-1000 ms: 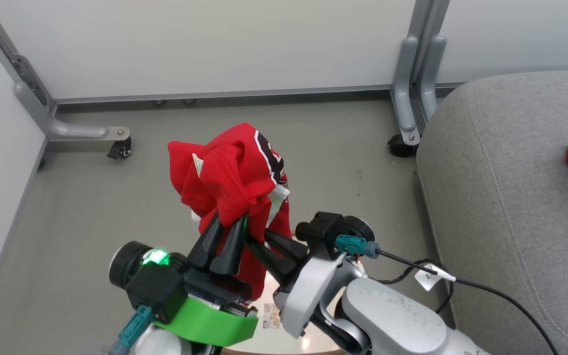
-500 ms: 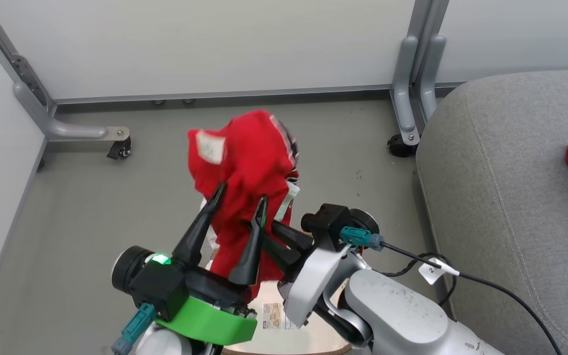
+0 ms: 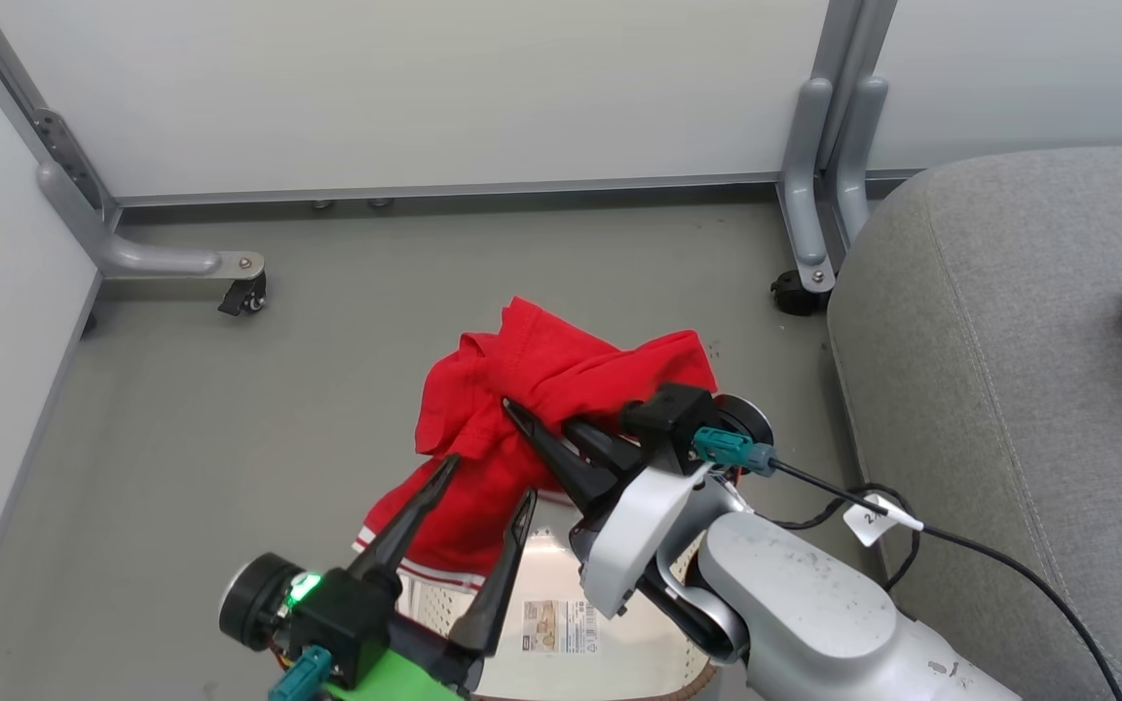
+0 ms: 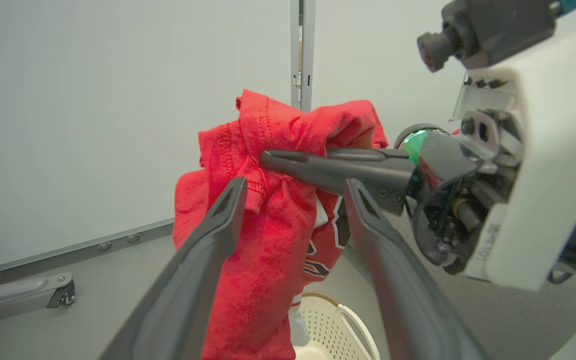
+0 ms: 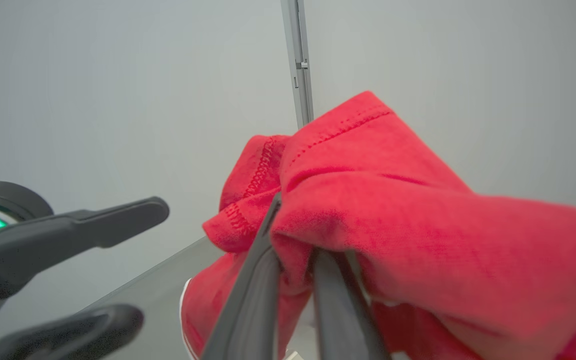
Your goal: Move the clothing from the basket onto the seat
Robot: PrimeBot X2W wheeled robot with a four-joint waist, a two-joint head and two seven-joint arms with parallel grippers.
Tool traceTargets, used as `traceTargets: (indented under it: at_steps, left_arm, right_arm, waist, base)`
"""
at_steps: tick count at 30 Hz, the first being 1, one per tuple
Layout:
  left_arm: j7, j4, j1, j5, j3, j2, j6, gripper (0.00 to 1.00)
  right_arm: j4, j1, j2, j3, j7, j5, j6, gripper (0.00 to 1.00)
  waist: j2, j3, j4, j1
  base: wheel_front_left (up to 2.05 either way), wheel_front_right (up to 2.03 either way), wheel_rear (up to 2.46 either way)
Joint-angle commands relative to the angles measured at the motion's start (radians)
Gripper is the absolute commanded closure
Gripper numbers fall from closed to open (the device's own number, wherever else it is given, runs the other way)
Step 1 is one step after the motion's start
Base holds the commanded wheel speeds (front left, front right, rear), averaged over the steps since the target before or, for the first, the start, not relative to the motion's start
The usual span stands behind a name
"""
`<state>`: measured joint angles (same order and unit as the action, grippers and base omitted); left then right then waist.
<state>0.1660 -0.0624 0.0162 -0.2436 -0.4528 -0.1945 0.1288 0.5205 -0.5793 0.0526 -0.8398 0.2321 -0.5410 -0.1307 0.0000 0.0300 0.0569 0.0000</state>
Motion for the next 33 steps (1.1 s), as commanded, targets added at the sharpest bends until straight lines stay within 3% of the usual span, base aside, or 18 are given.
traceTargets:
  at_steps: [1, 11, 16, 33]
  left_arm:
    - [-0.007, 0.004, -0.022, 0.008, -0.004, -0.012, 0.002, 0.00]
    - [-0.015, 0.016, -0.050, -0.002, -0.021, -0.033, -0.005, 0.00]
    - [-0.009, 0.011, -0.028, -0.002, -0.022, -0.037, -0.012, 0.00]
    - [-0.020, -0.006, 0.039, 0.006, -0.043, -0.062, -0.018, 0.00]
  right_arm:
    - [0.004, -0.003, 0.005, 0.005, 0.011, 0.008, 0.000, 1.00]
    - [0.017, 0.020, 0.011, 0.022, 0.014, 0.018, 0.000, 1.00]
    - [0.014, 0.013, 0.013, 0.034, 0.016, 0.024, 0.000, 1.00]
    - [0.004, -0.007, 0.031, 0.104, 0.027, 0.048, 0.000, 1.00]
  waist:
    - [0.0000, 0.000, 0.000, 0.0000]
    - [0.0000, 0.009, -0.008, 0.0000]
    - [0.0000, 0.028, -0.051, 0.0000]
    - [0.0000, 0.113, -0.372, 0.0000]
  base:
    - [0.00, 0.00, 0.00]
    - [0.00, 0.00, 0.00]
    - [0.00, 0.00, 0.00]
    - [0.00, 0.00, 0.00]
